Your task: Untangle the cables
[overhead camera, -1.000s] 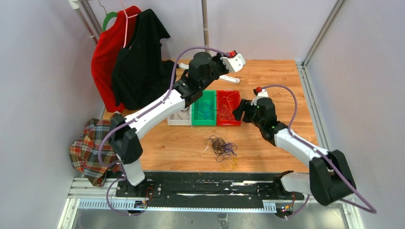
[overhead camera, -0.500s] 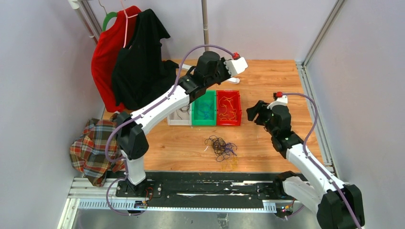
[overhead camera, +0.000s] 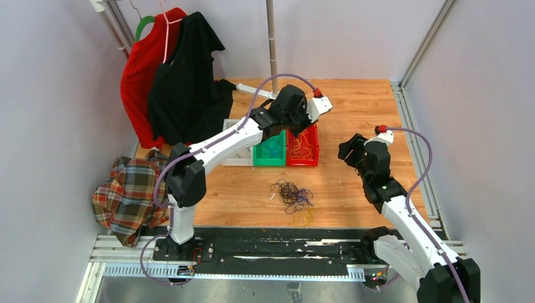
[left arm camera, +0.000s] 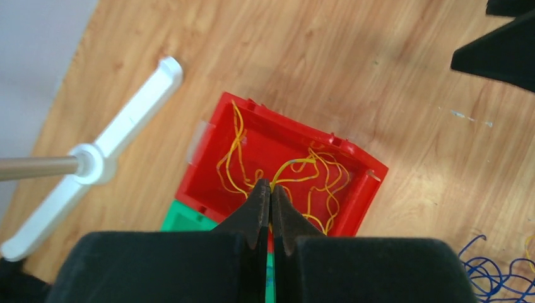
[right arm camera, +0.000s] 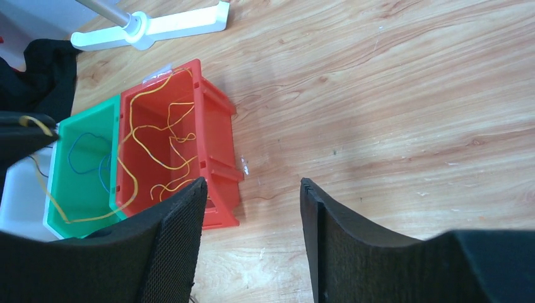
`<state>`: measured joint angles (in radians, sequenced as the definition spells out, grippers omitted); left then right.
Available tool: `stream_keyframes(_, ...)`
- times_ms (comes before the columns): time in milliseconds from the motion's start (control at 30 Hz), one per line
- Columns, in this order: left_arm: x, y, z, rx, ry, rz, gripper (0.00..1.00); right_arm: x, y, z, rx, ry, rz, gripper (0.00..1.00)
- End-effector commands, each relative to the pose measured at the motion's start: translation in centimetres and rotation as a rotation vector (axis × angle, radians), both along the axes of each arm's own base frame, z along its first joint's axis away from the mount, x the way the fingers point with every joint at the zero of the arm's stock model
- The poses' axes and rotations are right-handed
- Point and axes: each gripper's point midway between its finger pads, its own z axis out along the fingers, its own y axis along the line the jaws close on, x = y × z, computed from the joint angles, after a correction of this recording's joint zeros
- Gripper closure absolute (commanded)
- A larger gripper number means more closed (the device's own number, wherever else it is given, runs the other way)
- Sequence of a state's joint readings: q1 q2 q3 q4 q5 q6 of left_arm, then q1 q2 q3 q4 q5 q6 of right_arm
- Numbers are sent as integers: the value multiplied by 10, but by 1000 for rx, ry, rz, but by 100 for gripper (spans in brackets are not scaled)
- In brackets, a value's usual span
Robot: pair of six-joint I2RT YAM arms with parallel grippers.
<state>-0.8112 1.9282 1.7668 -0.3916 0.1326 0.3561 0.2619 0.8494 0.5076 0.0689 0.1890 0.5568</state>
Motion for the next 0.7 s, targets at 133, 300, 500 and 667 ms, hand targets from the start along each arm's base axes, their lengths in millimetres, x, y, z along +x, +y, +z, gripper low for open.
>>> stream_keyframes(133, 9, -24, -55, -28, 91, 5, 100, 0, -7, -9, 9, 1, -30, 45)
stream_keyframes(300, 39, -23, -83, -14, 74, 44, 100, 4, 2, -5, 27, -40, 17, 46)
stream_keyframes(500, 55, -15, -116, 33, 10, 44, 100, 6, 8, -9, 38, -37, 44, 47)
stream_keyframes(667, 56, -14, -133, 52, -9, 28, 100, 9, 14, -13, 52, -32, 72, 47)
